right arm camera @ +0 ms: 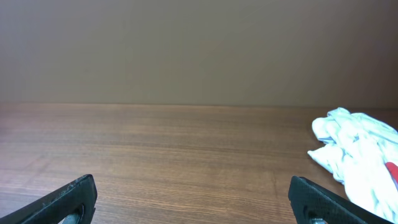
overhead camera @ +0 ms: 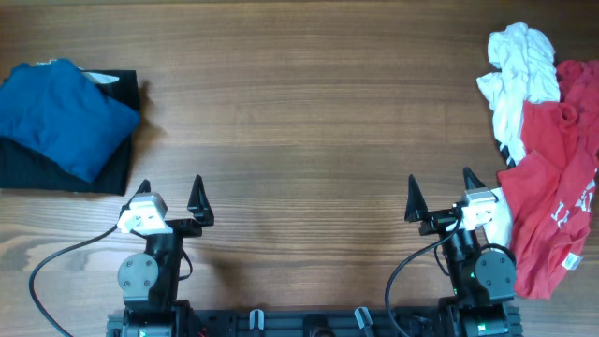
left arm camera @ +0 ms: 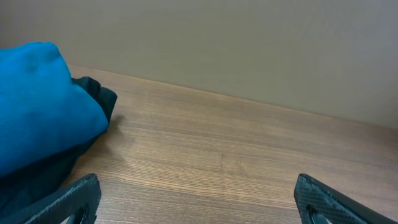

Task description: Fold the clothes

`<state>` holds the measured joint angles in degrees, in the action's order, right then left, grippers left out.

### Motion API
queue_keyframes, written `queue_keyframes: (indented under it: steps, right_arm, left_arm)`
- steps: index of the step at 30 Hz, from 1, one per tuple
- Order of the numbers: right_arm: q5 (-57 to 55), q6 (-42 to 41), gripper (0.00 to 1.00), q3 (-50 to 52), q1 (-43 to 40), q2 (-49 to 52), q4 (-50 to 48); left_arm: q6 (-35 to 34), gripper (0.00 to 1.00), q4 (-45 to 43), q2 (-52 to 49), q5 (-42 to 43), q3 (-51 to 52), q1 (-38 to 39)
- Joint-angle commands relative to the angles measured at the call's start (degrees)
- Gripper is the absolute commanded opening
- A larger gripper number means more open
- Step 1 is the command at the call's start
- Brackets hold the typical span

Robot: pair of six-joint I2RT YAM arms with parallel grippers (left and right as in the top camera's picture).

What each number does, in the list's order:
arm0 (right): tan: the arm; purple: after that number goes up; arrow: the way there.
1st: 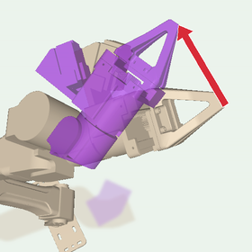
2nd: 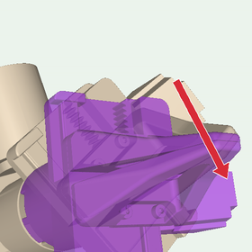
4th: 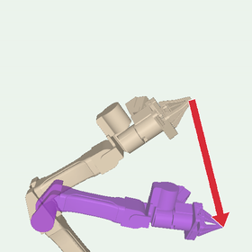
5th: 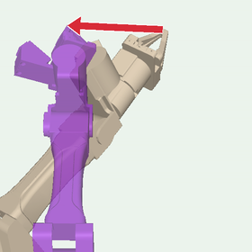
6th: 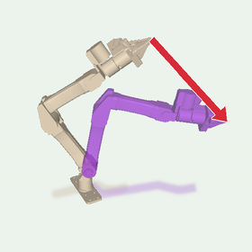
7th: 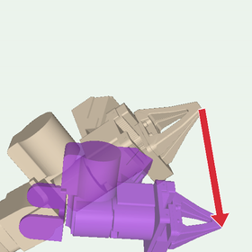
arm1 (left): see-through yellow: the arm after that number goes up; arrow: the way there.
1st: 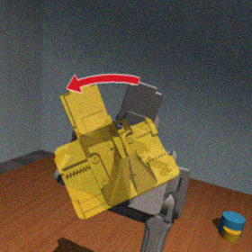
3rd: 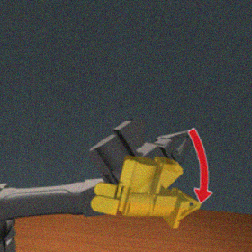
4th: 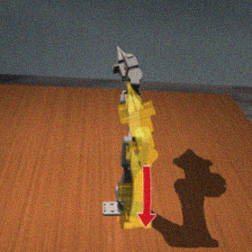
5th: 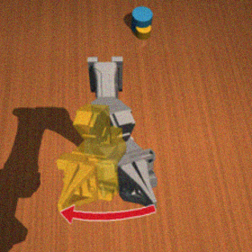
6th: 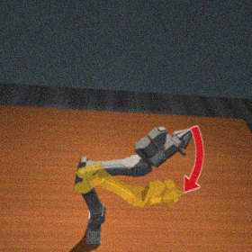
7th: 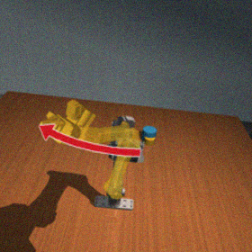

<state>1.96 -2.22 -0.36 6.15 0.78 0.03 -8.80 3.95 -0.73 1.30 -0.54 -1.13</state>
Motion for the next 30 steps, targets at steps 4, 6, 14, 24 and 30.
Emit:
queue_keyframes:
  steps: [4,6,14,24,30]
  right_arm:
    - [0.9,0.6,1.0,0.0,-0.2,-0.5,-0.1]
    - [0.9,0.6,1.0,0.0,-0.2,-0.5,-0.1]
    - [0.9,0.6,1.0,0.0,-0.2,-0.5,-0.1]
    - [0.9,-0.9,1.0,0.0,-0.2,-0.5,-0.1]
    - [-0.3,-2.4,1.0,-1.7,-0.2,1.2,2.1]
  left_arm:
    - [1.1,1.0,0.4,0.6,-0.3,0.2,-0.2]
    - [1.1,1.0,0.4,0.6,-0.3,0.2,-0.2]
    - [1.1,1.0,0.4,0.6,-0.3,0.2,-0.2]
    - [0.9,1.0,0.4,-0.9,-0.3,0.2,-0.2]
    - [-2.4,1.0,2.0,-1.0,-0.3,-0.8,-0.2]
